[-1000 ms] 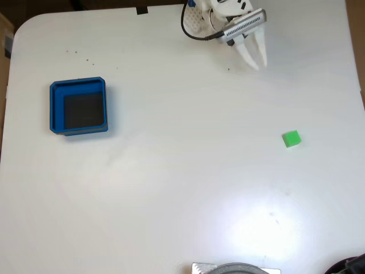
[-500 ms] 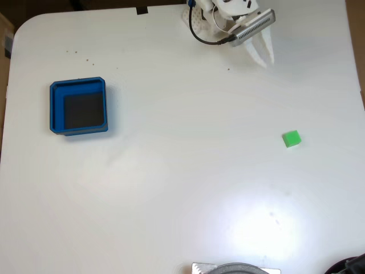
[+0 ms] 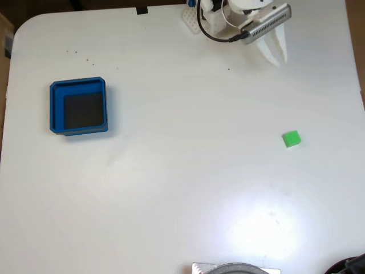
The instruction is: Pick up green cube and drop it in the blue box
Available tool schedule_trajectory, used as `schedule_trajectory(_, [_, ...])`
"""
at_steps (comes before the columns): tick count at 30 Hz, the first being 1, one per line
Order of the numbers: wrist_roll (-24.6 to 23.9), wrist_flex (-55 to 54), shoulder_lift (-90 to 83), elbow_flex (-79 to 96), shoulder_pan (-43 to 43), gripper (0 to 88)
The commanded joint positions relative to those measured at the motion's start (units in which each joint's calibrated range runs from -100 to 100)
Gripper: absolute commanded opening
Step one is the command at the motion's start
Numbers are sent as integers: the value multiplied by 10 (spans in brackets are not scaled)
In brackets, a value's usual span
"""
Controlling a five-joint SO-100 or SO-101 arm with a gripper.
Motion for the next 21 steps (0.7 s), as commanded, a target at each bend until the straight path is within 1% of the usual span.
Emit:
schedule_trajectory(1, [-2, -11, 66, -103, -4, 25])
schedule_trajectory(21, [-3, -6, 365, -384, -5, 25])
